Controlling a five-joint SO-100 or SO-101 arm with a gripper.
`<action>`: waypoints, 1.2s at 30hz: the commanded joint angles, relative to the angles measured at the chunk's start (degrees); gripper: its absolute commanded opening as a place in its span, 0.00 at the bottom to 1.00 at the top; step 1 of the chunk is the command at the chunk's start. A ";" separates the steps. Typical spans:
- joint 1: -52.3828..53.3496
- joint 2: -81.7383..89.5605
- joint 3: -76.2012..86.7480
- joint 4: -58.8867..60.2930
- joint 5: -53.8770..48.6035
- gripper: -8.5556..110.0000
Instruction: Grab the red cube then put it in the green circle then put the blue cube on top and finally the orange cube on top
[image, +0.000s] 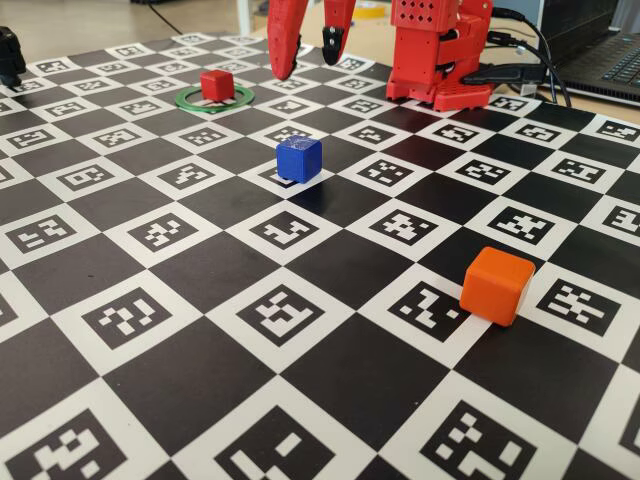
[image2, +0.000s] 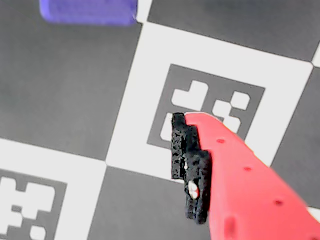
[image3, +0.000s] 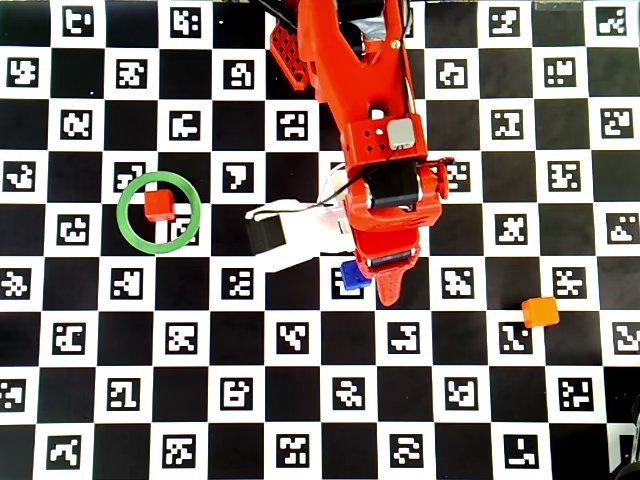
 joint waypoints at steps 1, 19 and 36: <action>0.00 1.05 1.41 -3.87 -0.79 0.43; 3.08 -4.22 12.30 -18.37 -3.16 0.43; 2.72 -5.89 15.47 -25.49 -2.99 0.43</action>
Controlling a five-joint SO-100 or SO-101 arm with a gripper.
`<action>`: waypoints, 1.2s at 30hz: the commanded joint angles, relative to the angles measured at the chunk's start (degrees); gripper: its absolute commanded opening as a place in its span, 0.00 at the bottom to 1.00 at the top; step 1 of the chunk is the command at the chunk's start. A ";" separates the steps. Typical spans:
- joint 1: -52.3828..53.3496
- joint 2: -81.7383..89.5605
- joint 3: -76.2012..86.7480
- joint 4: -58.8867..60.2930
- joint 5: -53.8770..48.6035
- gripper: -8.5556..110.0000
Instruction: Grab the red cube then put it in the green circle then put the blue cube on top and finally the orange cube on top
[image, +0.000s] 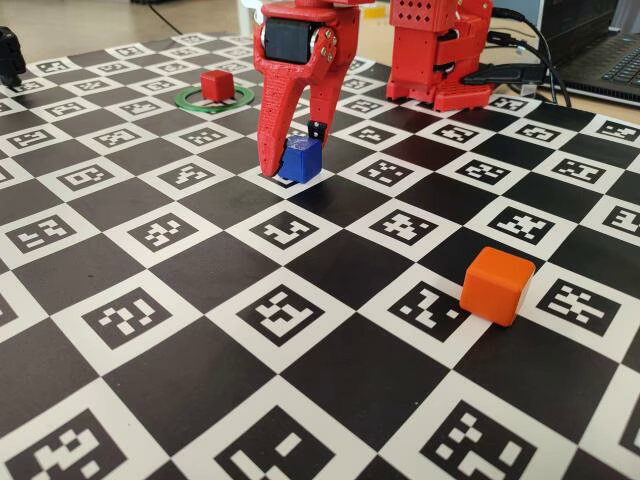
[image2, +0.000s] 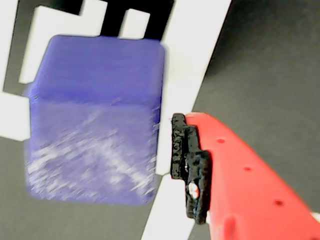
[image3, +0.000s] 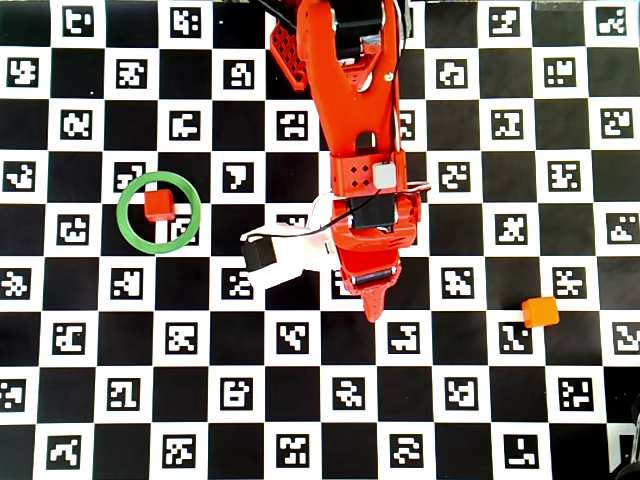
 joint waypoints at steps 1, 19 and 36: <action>0.09 1.05 -0.44 -0.70 -0.26 0.43; 0.09 0.97 -0.09 -1.41 -0.26 0.25; 0.18 3.69 -0.88 1.14 0.35 0.16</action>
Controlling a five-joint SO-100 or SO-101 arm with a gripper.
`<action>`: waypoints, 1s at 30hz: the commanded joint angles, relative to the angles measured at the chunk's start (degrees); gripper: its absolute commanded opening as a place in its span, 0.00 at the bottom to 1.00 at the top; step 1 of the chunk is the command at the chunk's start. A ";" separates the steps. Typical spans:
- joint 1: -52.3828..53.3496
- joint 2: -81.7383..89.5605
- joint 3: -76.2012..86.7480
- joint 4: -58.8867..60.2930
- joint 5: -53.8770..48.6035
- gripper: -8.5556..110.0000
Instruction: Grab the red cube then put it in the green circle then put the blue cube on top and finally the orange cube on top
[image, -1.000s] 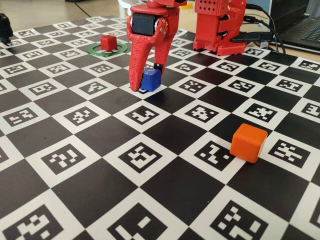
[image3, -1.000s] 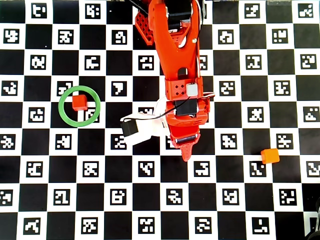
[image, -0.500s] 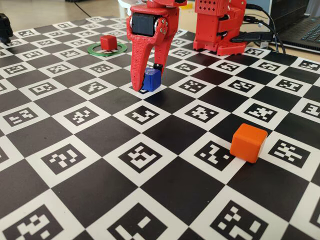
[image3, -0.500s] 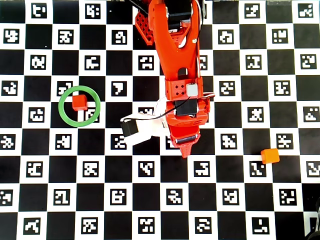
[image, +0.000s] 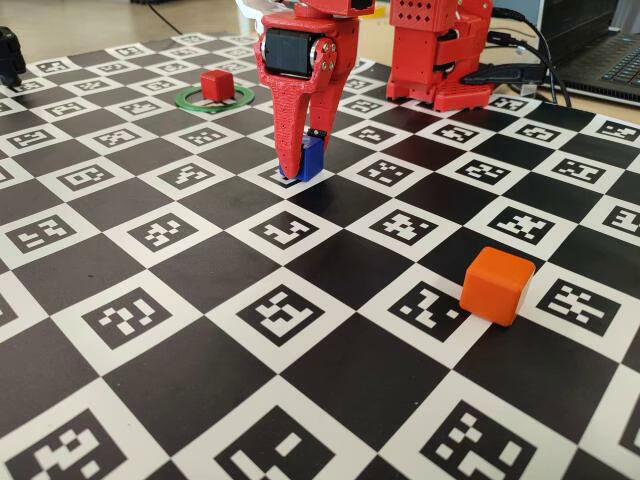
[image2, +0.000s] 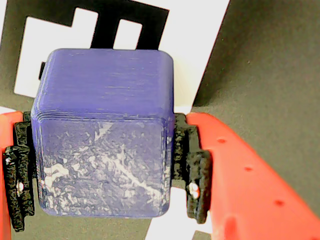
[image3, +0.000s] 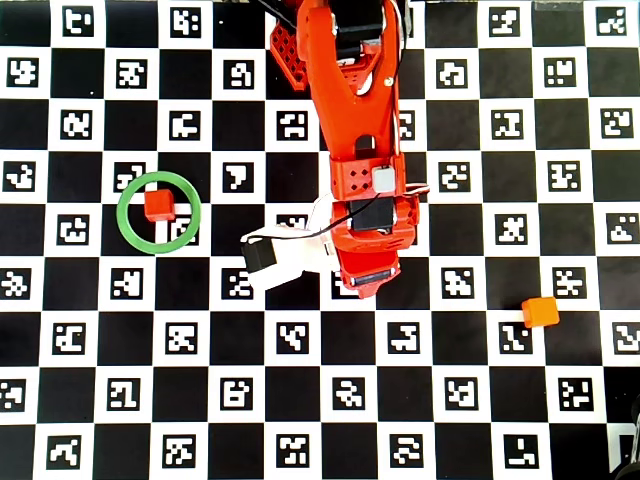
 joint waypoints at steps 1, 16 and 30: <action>0.35 4.92 -2.64 3.96 0.53 0.16; 13.45 14.33 -23.91 29.88 -8.53 0.16; 36.30 15.64 -33.84 39.02 -27.07 0.16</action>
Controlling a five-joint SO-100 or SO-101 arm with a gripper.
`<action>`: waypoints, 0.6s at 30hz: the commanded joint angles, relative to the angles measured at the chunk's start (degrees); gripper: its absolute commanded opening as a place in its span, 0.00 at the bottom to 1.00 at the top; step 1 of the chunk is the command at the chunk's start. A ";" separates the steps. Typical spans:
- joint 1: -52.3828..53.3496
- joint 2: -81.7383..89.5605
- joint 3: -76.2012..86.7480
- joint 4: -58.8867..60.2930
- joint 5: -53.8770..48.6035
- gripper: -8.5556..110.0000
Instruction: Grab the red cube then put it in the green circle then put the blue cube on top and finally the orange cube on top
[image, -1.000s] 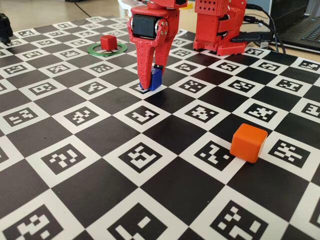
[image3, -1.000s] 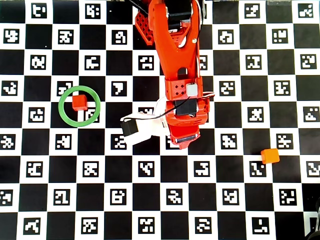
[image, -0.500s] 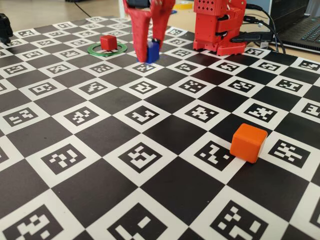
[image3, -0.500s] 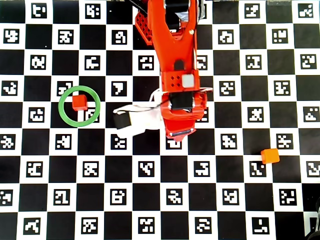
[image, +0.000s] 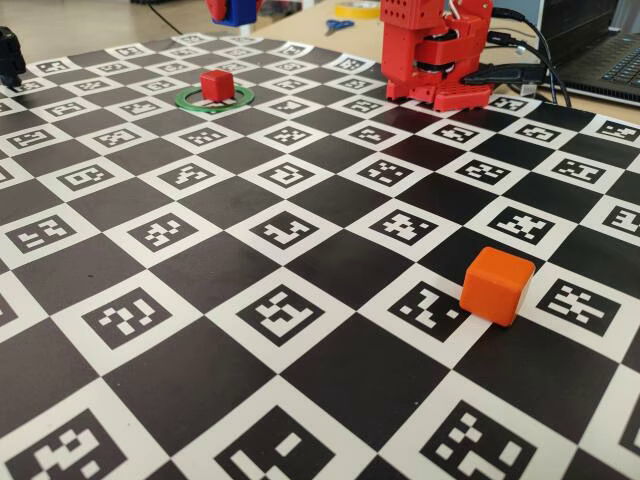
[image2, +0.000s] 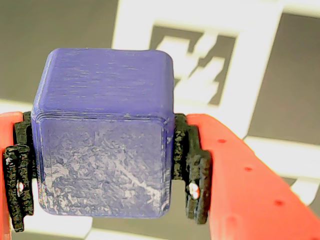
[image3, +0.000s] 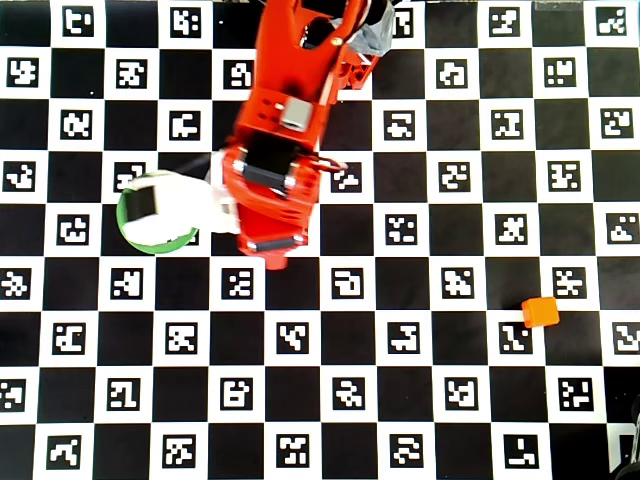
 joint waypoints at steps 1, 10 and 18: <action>6.59 6.68 -4.75 0.26 -4.48 0.16; 16.70 6.86 -3.34 -2.90 -11.78 0.16; 21.09 5.98 1.67 -8.09 -15.56 0.16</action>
